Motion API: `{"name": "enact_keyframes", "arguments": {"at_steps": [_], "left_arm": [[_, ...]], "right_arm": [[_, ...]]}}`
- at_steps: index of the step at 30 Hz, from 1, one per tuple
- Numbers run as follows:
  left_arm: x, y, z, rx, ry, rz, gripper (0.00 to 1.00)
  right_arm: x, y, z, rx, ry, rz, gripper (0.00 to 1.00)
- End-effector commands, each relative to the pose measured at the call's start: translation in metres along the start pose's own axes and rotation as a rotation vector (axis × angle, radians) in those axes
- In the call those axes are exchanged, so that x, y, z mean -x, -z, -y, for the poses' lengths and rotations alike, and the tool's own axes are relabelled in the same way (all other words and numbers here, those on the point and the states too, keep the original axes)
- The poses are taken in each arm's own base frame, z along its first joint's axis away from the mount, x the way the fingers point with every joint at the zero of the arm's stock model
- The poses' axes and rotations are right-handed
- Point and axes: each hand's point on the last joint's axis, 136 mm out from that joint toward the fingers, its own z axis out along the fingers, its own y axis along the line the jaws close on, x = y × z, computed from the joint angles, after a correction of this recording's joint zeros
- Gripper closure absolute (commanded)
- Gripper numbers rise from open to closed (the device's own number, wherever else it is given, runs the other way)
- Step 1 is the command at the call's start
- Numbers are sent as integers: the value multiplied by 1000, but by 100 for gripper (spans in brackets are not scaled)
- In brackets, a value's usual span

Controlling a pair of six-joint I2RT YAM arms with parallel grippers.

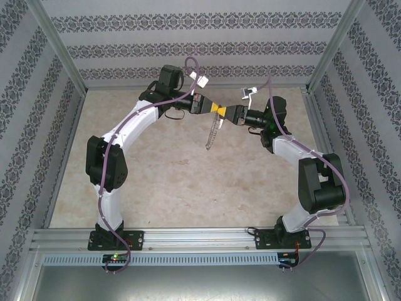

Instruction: Put the keys on the keyring

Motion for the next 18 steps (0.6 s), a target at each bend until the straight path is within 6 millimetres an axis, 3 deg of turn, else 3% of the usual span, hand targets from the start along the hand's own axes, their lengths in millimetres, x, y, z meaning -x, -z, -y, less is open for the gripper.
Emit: {"name": "enact_keyframes", "arguments": {"at_steps": [1,6,8,10,18], "left_arm": [[1,-11,15,-70,-58,3,100],[6,-8,20,-57,-78,38,100],[10,-7,20,-42,-77,61,100],[15,-4,22,-32,-85,89,100],[25,3,25,-19,-86,151,100]], "right_arm": [[2,-2,-17,42,83,-10,100],[4,0,-13,32,75,0,99],[4,2,-11,29,68,6,78],[3,5,-9,21,64,12,70],[-11,20,-7,-7,53,32,66]]}}
